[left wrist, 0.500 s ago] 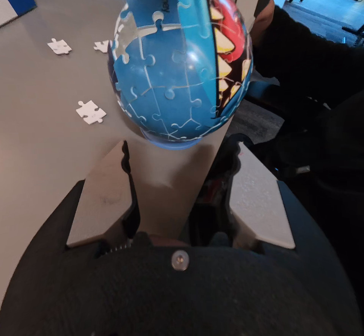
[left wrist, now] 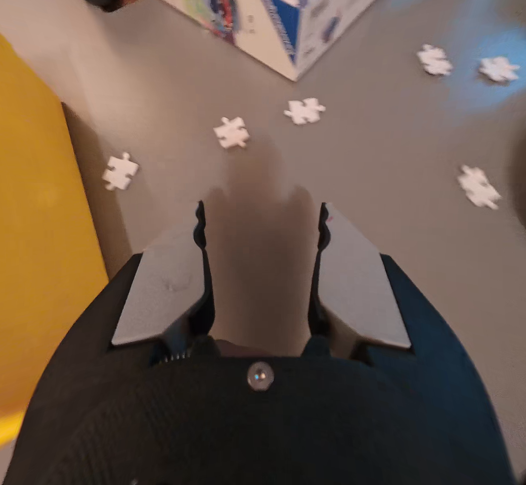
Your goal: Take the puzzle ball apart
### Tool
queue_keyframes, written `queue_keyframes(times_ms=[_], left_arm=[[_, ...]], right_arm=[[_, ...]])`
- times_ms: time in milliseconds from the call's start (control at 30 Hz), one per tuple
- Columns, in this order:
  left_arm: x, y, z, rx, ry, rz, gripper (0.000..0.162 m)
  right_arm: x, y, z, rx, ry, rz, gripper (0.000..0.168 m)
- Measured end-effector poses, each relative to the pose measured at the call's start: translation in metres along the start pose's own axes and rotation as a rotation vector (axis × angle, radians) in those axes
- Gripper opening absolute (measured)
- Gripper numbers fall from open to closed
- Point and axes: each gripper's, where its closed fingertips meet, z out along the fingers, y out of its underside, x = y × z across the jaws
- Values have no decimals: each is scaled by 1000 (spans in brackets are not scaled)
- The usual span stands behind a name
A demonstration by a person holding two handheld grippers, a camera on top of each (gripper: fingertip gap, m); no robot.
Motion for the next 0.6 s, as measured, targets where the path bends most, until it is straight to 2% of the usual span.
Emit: queue_keyframes(times_ms=[67,167,233,300,367,467,533,600], left_arm=[[-33,-14,27,-34,-83,5,79],[-84,-15,58,-155,-243,5,79],[-98,-12,70,-213,-259,-9,79],[-101,-8,80,-242,-239,-32,80],[-101,-9,84,-246,-200,-66,73],[-89,-10,89,-245,-76,-132,56],[-84,-10,88,-227,-33,-145,65],[-61,-13,83,-217,100,-178,65]], right_arm=[[5,-4,4,11,2,-3,51],[11,-7,5,40,16,8,51],[13,-7,3,59,19,27,50],[15,-7,0,77,12,49,49],[18,-8,0,87,6,64,49],[17,-9,0,100,-20,82,49],[16,-6,0,97,-35,93,48],[14,-2,2,85,-44,101,49]])
